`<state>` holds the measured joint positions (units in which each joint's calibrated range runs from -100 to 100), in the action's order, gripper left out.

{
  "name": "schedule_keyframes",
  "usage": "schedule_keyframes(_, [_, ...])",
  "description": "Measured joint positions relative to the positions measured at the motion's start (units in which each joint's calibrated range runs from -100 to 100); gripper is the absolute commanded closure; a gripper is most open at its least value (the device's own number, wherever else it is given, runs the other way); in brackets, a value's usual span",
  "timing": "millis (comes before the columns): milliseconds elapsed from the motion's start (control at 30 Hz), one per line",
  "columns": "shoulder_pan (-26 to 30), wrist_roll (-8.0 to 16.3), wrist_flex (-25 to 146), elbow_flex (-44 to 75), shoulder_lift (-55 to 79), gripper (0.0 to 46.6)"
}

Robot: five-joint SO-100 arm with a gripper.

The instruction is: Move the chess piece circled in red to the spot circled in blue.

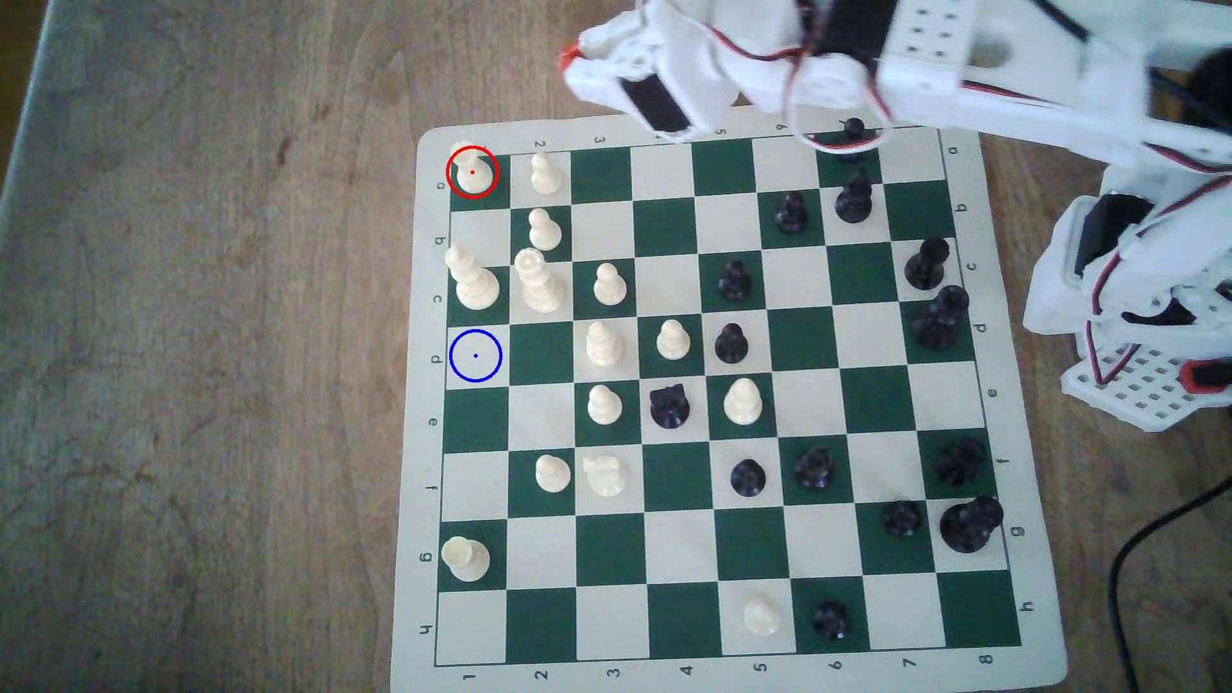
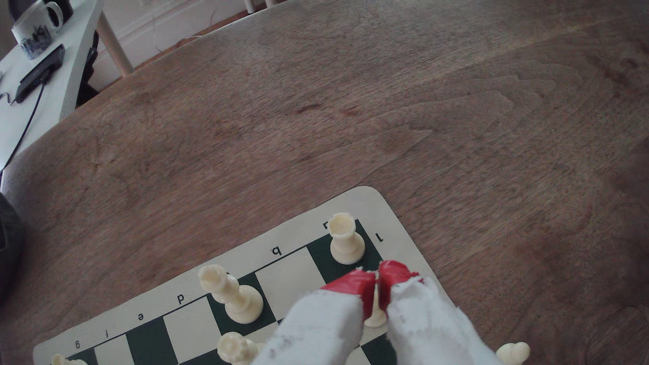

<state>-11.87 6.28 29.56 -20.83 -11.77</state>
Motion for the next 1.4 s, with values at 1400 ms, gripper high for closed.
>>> schedule_keyframes(1400, [-0.59,2.88,-2.23,39.95,44.66,33.1])
